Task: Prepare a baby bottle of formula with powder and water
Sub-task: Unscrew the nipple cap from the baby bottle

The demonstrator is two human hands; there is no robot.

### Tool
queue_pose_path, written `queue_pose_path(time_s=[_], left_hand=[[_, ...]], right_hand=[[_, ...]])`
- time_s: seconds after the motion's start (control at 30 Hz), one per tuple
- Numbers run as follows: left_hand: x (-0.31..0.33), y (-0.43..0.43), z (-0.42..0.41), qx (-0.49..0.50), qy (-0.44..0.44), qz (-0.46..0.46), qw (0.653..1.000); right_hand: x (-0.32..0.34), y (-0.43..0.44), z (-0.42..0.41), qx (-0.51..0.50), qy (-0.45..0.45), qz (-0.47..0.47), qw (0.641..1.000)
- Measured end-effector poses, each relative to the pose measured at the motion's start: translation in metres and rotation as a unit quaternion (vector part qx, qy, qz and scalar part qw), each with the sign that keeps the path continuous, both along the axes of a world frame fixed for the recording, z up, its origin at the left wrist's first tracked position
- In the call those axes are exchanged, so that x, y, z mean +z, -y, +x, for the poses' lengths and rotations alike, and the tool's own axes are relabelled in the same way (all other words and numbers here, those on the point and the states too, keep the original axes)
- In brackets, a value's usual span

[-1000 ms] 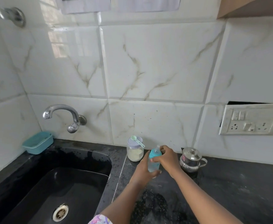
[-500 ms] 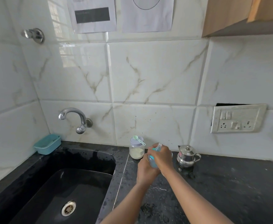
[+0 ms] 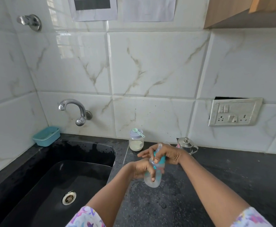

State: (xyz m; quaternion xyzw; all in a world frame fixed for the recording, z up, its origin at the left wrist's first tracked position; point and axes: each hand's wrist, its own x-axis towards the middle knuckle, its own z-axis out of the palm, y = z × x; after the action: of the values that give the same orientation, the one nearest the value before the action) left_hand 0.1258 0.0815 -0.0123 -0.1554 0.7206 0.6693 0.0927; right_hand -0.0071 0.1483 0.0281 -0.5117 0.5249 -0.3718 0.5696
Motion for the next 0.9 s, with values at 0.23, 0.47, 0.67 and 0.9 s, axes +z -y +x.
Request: queue_pose_path(time_s=[0.23,0.47,0.67,0.9], left_hand=[[-0.012,0.007,-0.002,0.242,0.007,-0.264,0.934],[-0.011,0.001,-0.004,0.277,-0.012,-0.365,0.889],[-0.011,0.007,0.001,0.256,-0.001,-0.256,0.932],[-0.02,0.006,-0.005,0.27,-0.022,-0.189,0.944]], right_hand=[[0.019,0.0,0.001,-0.216,-0.162,0.1,0.958],[0.032,0.015,0.015,-0.243,-0.316,0.166,0.902],[0.039,0.013,0.018,-0.141,-0.388,0.091,0.906],[0.046,0.016,0.022,-0.211,-0.402,0.014,0.891]])
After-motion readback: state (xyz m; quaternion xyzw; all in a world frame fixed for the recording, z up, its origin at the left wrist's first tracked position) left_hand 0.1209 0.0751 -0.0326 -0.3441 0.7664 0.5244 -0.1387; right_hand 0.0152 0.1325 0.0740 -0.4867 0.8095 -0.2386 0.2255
